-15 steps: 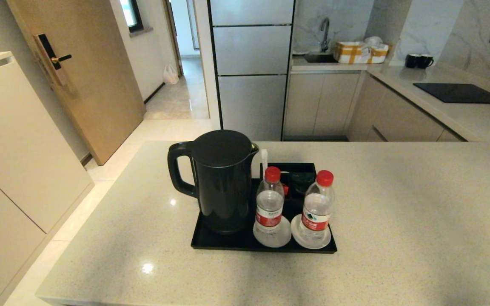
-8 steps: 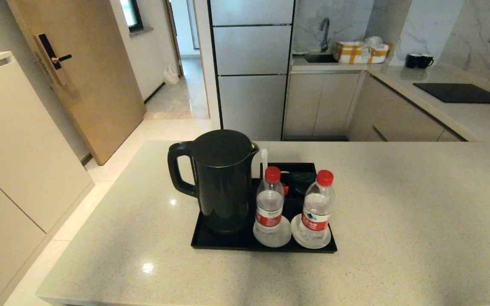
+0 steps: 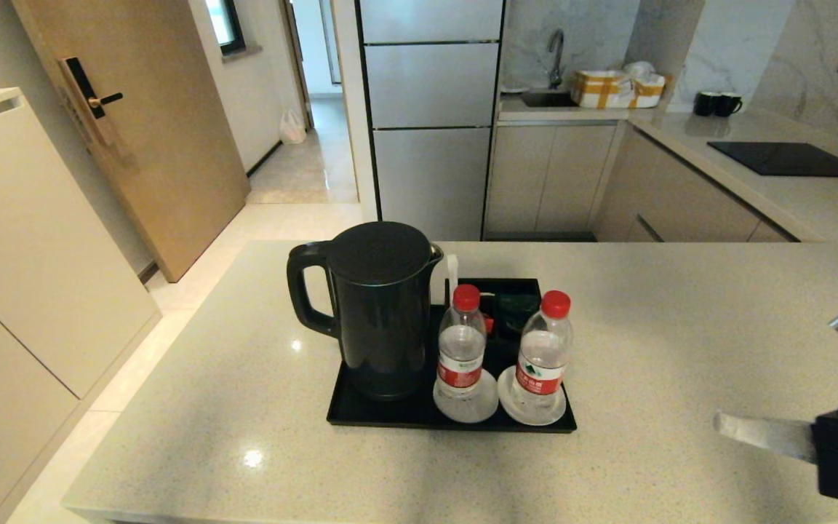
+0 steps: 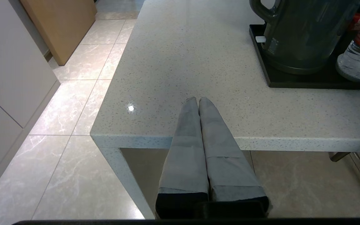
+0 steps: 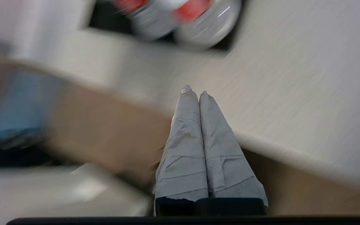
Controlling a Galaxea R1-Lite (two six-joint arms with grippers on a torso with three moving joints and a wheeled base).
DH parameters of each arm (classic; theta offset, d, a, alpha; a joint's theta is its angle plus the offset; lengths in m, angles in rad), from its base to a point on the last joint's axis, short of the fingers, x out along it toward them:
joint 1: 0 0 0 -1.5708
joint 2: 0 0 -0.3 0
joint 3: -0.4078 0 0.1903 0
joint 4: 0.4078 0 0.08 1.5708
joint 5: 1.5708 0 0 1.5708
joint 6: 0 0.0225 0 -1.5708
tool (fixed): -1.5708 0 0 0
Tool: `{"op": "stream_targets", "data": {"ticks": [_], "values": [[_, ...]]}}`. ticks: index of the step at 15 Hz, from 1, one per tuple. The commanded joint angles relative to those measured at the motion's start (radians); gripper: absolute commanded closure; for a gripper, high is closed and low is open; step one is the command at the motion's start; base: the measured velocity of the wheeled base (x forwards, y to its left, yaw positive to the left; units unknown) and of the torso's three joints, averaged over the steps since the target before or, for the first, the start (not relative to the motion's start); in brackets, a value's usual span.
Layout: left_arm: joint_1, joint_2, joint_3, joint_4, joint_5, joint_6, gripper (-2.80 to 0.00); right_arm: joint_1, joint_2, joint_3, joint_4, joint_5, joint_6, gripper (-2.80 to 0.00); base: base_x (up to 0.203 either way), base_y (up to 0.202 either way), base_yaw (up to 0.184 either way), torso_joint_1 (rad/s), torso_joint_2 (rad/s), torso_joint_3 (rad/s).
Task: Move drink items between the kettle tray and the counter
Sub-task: Pick up the bottled water
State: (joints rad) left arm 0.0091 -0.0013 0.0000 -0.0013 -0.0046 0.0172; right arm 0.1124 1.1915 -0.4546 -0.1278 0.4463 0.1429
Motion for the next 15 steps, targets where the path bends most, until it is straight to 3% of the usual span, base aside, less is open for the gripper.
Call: {"op": "stream_targets", "data": {"ticks": [1, 4, 7, 11, 15], "values": [[0.000, 0.001, 0.002, 0.000, 0.000, 0.001, 0.00, 0.077, 0.213, 0.036, -0.284, -0.139, -0.033, 0.00, 0.000, 0.000, 0.000, 0.000, 0.00, 0.000], [0.000, 0.001, 0.002, 0.000, 0.000, 0.001, 0.00, 0.170, 0.368, 0.060, -0.560, -0.241, -0.064, 0.00, 0.000, 0.000, 0.000, 0.000, 0.00, 0.000], [0.000, 0.001, 0.002, 0.000, 0.000, 0.000, 0.00, 0.218, 0.543, 0.067, -0.793, -0.275, -0.057, 0.00, 0.000, 0.000, 0.000, 0.000, 0.00, 0.000], [0.000, 0.001, 0.002, 0.000, 0.000, 0.000, 0.00, 0.257, 0.605, 0.207, -1.091, -0.290, 0.033, 0.00, 0.000, 0.000, 0.000, 0.000, 0.00, 0.000], [0.000, 0.001, 0.002, 0.000, 0.000, 0.001, 0.00, 0.271, 0.617, 0.237, -1.156, -0.287, 0.044, 0.00, 0.000, 0.000, 0.000, 0.000, 0.00, 0.000]]}}
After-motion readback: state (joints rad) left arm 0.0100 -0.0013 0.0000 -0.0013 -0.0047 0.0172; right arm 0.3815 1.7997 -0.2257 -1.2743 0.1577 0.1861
